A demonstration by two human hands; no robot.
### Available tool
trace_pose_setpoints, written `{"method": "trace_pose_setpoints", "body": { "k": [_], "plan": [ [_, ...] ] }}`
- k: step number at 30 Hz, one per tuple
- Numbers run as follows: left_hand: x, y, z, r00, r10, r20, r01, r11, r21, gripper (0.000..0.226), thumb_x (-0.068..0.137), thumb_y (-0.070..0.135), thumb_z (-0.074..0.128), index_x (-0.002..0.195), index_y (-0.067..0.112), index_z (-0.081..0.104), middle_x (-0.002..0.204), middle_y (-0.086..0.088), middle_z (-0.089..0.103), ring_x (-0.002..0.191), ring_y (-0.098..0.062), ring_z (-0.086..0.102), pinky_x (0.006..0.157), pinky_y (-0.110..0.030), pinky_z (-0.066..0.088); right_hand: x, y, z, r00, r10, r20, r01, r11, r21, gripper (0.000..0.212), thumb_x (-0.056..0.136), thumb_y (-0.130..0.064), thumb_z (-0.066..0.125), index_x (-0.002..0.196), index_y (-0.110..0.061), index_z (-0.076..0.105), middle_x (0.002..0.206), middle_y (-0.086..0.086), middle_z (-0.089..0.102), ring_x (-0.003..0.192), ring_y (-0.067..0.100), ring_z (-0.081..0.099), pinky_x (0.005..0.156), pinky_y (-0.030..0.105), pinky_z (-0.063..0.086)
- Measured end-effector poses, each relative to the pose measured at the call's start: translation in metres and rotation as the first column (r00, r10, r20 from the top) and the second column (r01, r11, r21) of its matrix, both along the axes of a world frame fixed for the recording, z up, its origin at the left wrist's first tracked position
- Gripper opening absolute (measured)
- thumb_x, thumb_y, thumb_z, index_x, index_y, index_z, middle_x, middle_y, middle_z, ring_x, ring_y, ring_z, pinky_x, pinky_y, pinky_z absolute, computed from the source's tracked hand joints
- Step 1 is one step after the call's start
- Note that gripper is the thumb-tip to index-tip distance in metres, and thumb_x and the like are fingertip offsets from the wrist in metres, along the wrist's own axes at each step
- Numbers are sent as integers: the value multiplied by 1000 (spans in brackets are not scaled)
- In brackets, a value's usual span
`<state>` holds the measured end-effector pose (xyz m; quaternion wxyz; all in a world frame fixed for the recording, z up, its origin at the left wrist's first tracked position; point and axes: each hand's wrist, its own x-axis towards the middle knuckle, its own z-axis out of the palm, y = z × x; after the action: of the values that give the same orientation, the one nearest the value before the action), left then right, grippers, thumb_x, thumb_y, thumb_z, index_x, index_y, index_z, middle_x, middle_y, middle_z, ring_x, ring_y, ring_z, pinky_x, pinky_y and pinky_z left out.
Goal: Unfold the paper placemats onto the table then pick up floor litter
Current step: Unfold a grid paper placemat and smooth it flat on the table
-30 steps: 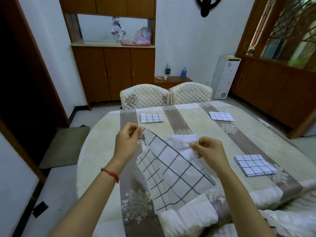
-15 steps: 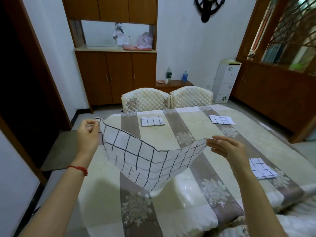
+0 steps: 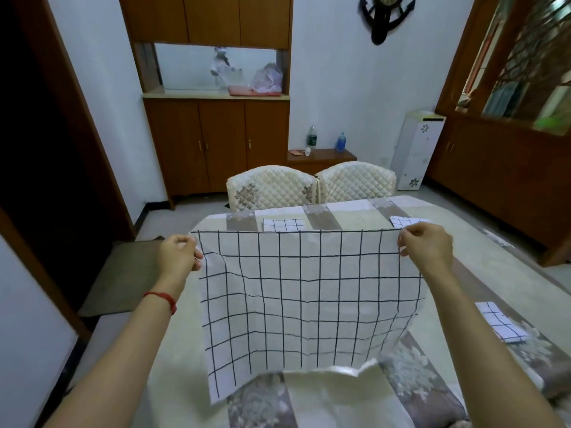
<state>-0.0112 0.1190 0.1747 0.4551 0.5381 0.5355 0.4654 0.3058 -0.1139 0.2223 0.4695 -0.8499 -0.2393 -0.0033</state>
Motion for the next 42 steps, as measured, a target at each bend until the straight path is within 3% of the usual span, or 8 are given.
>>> {"method": "trace_pose_setpoints", "body": {
  "k": [4, 12, 21, 24, 27, 32, 37, 42],
  "plan": [
    [7, 34, -40, 998, -11, -64, 5, 995, -96, 19, 86, 2, 49, 69, 10, 53, 56, -11, 53, 43, -22, 43, 42, -22, 42, 24, 37, -40, 998, 10, -64, -19, 989, -143, 17, 78, -14, 53, 68, -12, 67, 71, 8, 72, 64, 25, 68, 72, 35, 54],
    [25, 83, -112, 956, 8, -292, -25, 998, -55, 9, 83, 9, 57, 83, 4, 65, 81, -10, 60, 80, -27, 55, 75, -34, 44, 53, 103, -130, 993, 2, -118, -33, 965, -261, 18, 78, -12, 52, 71, -9, 67, 74, 13, 70, 72, 31, 65, 68, 37, 53],
    [26, 99, -184, 923, -79, -377, 23, 988, -150, 13, 84, 10, 57, 81, 0, 65, 84, -16, 64, 83, -29, 59, 79, -36, 46, 57, 123, -227, 964, 203, -172, -250, 912, -326, 14, 83, -14, 52, 70, -11, 55, 67, 5, 54, 72, 25, 55, 58, 31, 37],
    [26, 89, -198, 909, -128, -396, 54, 980, -193, 16, 84, 9, 58, 95, 0, 65, 101, -20, 67, 96, -35, 62, 86, -37, 46, 52, 116, -241, 915, 227, -333, -316, 917, -244, 38, 85, -12, 56, 123, -13, 52, 114, 7, 57, 106, 27, 57, 90, 43, 48],
    [24, 69, -205, 824, -156, -545, 103, 987, -125, 27, 85, 10, 59, 110, 1, 60, 115, -22, 60, 107, -36, 55, 92, -39, 42, 31, 96, -244, 903, 187, -387, -288, 932, -221, 56, 91, -18, 52, 142, -14, 29, 143, 11, 41, 128, 29, 45, 105, 44, 36],
    [50, -3, -220, 676, -206, -708, 357, 932, 69, 44, 85, 38, 43, 115, 10, 60, 131, -12, 55, 126, -33, 45, 104, -42, 33, -15, 65, -258, 947, 286, -146, -320, 880, -350, 53, 90, -45, 39, 132, -13, 44, 134, 8, 53, 128, 29, 43, 103, 42, 35],
    [88, -68, -253, 400, -369, -839, 564, 821, -92, 59, 92, 53, 13, 130, 21, 46, 141, -2, 47, 130, -23, 45, 109, -43, 28, -36, 57, -299, 891, 449, -59, -377, 662, -648, 98, 68, -76, -16, 147, -24, 8, 157, -5, 7, 145, 15, -2, 117, 38, -3],
    [70, -72, -271, 259, -307, -916, 528, 839, -133, 64, 92, 57, 7, 139, 22, 31, 146, 0, 35, 136, -18, 21, 112, -37, -2, -32, 52, -308, 901, 433, -24, -334, 659, -675, 84, 70, -73, -20, 142, -31, -9, 153, -10, -12, 138, 5, -18, 117, 37, -10]
  ]
}}
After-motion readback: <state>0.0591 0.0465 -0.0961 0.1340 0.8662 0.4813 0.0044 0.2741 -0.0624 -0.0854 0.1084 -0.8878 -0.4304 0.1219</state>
